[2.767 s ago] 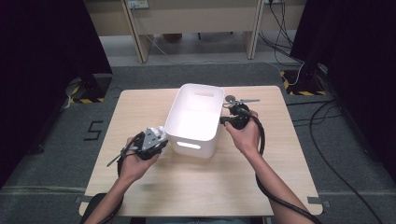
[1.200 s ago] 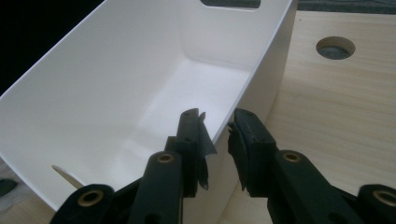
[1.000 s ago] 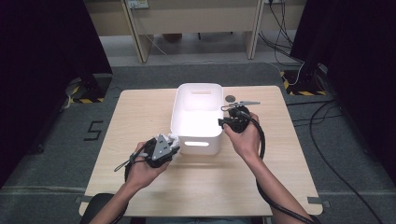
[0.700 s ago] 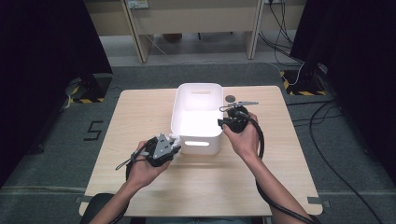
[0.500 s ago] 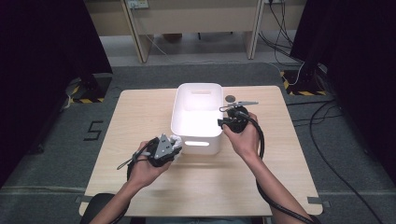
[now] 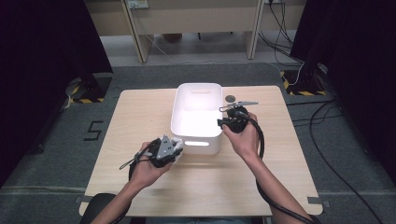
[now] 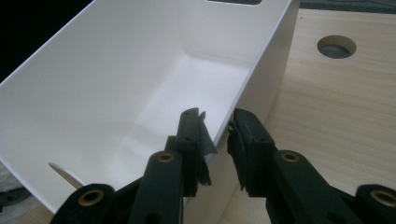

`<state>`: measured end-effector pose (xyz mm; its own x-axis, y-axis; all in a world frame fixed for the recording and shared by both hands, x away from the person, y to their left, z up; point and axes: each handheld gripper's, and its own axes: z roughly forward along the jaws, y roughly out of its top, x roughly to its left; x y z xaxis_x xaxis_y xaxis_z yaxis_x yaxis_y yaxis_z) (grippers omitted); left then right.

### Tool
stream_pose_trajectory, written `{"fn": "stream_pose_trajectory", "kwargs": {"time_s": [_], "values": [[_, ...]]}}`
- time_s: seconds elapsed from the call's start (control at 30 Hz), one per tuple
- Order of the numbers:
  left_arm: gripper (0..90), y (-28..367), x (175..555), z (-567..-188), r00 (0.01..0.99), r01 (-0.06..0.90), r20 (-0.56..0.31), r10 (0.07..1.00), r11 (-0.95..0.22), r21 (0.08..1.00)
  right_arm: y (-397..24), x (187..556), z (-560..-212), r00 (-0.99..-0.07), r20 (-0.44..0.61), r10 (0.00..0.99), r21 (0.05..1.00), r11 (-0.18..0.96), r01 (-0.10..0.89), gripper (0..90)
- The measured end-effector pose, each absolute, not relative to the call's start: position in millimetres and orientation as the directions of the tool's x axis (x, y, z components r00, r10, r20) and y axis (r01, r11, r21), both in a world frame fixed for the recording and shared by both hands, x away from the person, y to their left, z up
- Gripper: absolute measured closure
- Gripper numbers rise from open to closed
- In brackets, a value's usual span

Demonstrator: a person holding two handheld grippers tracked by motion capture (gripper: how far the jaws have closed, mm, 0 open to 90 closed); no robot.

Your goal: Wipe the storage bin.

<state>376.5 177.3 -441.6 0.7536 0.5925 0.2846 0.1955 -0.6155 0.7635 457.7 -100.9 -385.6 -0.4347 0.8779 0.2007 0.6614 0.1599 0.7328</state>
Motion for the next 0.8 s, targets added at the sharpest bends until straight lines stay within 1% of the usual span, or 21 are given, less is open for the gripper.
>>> {"fn": "stream_pose_trajectory", "kwargs": {"time_s": [0.8], "values": [[75.1,173,380,-472,0.755,0.217,0.282,0.592,-0.631,0.744,-101,457,-386,-0.43,0.203,0.88,0.734,0.153,0.661,73.5]]}}
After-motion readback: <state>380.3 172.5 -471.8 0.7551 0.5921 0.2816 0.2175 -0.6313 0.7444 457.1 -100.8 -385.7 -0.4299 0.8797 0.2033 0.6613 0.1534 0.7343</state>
